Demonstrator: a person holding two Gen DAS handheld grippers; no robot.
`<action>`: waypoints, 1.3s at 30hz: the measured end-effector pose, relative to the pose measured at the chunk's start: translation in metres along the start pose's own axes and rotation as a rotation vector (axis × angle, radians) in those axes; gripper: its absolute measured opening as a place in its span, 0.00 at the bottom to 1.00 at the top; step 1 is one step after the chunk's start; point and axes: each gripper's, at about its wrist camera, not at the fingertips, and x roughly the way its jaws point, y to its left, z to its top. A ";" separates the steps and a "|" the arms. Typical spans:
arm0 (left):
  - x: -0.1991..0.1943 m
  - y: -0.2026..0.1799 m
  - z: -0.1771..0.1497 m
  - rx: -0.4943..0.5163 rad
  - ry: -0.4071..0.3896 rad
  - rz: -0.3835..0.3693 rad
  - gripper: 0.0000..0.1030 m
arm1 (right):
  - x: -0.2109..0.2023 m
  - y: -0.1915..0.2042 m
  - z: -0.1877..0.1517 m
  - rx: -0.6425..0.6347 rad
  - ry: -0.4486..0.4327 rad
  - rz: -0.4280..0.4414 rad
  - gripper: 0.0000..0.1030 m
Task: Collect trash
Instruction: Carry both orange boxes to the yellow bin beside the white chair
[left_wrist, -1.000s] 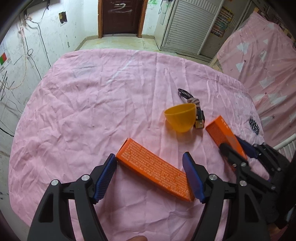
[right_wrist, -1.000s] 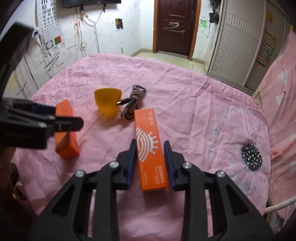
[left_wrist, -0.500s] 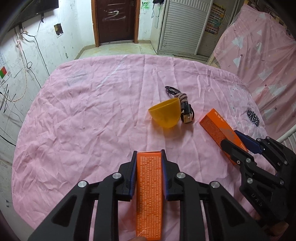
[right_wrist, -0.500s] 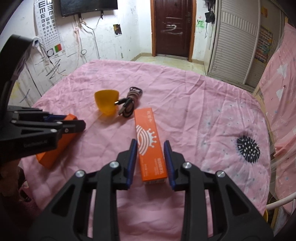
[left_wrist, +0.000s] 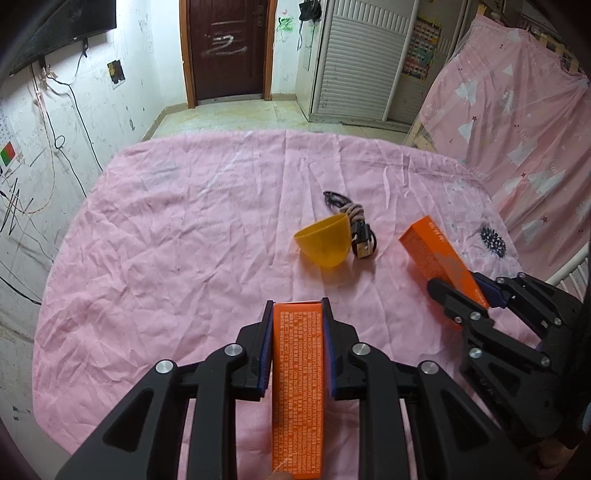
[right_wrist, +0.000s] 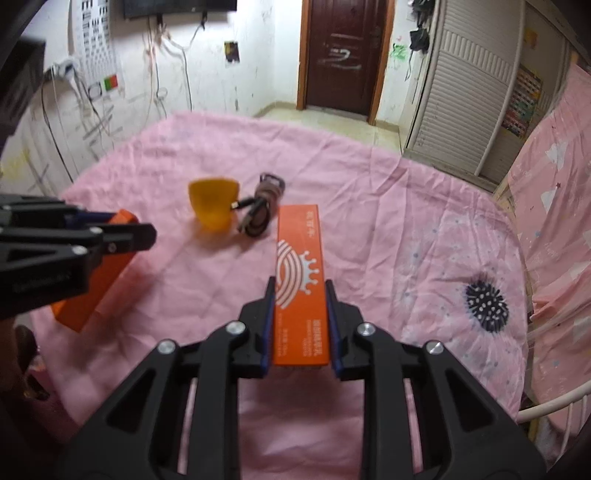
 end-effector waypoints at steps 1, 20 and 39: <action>-0.004 -0.001 0.001 0.004 -0.011 0.002 0.15 | -0.005 -0.002 0.001 0.009 -0.016 -0.002 0.21; -0.060 -0.073 0.002 0.135 -0.174 -0.042 0.15 | -0.126 -0.089 -0.046 0.278 -0.298 -0.182 0.21; -0.073 -0.202 -0.015 0.349 -0.183 -0.141 0.15 | -0.176 -0.186 -0.140 0.503 -0.322 -0.330 0.22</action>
